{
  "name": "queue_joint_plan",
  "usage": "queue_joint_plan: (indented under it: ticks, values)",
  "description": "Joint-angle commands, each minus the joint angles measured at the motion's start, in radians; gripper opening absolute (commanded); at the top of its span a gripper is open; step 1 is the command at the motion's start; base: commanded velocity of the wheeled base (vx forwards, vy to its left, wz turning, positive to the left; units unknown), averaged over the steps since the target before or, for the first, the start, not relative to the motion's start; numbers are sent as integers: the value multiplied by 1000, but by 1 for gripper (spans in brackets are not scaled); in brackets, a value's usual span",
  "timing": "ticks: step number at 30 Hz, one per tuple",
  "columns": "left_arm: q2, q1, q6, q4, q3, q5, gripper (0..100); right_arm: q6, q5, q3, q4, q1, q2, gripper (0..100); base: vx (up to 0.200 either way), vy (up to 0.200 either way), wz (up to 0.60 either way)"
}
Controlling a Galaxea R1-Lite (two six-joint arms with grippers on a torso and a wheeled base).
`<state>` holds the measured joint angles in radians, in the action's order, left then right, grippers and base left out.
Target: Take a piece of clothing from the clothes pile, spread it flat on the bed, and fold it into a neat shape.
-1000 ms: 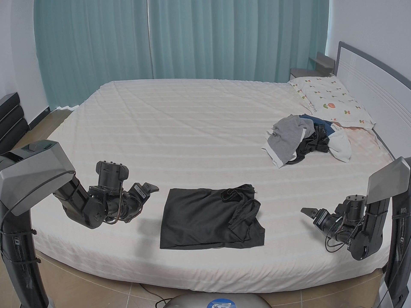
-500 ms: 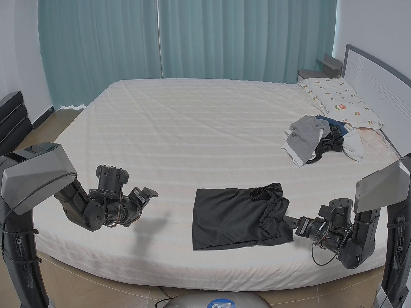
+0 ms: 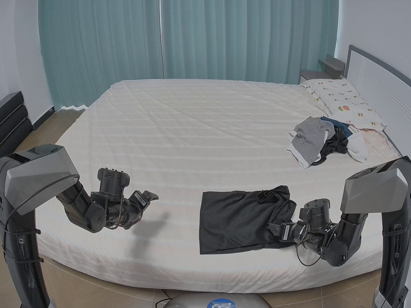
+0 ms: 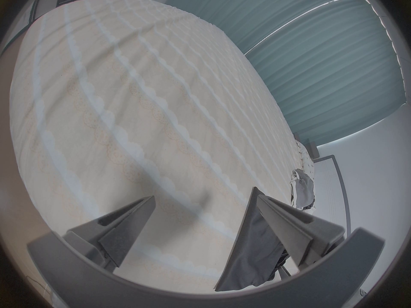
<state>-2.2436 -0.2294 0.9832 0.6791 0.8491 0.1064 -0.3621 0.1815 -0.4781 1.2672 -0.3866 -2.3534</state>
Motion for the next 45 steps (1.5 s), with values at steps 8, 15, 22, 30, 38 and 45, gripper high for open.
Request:
queue_joint_plan:
  ticks: [8,15,22,30,38,45]
  values:
    - [-7,1,-9,0,1,-1,100,48,23,-97,-88,-25,-7,100,0,0,0]
    - [-7,1,-12,0,-1,-1,100,75,73,-100,-138,11,-10,100,0,0,0]
    - [-5,1,-12,0,-1,-1,100,104,61,-31,-126,87,20,100,0,0,0]
    - [-5,1,-14,0,-2,-1,100,123,32,88,-5,153,23,100,0,0,0]
    - [-4,-5,-44,7,-10,-10,100,134,-27,150,64,229,23,100,0,0,0]
    - [-1,-7,-44,8,-12,-14,100,121,-89,185,153,256,72,100,0,0,0]
